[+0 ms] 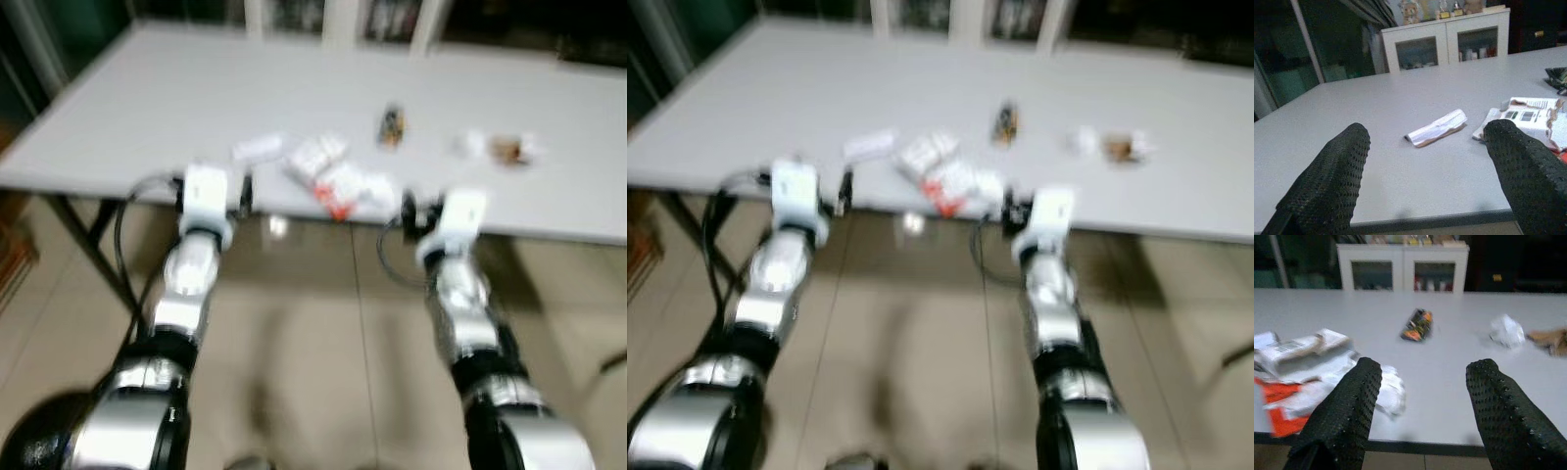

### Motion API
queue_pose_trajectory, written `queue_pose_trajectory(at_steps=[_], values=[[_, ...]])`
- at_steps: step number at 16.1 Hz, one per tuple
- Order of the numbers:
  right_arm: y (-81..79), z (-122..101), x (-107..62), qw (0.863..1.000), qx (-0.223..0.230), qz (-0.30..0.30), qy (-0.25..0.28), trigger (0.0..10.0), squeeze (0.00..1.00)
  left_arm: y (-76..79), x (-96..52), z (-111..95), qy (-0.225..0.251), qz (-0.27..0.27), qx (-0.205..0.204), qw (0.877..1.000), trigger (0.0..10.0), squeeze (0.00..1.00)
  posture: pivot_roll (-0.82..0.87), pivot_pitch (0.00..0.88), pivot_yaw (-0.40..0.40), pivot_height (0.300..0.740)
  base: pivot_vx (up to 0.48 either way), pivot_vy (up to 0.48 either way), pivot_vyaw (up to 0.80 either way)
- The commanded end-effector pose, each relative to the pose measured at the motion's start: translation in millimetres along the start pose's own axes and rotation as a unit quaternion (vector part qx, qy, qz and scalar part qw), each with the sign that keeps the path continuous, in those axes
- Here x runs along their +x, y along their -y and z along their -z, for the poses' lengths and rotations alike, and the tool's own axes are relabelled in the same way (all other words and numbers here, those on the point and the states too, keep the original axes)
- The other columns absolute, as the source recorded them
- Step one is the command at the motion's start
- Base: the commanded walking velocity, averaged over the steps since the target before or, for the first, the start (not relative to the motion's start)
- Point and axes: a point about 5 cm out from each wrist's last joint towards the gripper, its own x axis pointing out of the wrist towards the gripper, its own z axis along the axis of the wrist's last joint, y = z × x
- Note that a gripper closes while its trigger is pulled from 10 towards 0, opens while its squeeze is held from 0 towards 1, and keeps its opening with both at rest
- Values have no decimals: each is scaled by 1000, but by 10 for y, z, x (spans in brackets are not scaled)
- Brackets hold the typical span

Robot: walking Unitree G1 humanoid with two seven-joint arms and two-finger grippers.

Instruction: Picking trash to rubbish bin

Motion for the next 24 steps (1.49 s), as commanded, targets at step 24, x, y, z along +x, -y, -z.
queue_pose_trajectory(at_steps=[24], values=[[64,-68,-3,1000,-18,-3,14,10000,0,118,65,-177,18,9,-27,999,10000,0,9,60,-27,740,224,0,-90]])
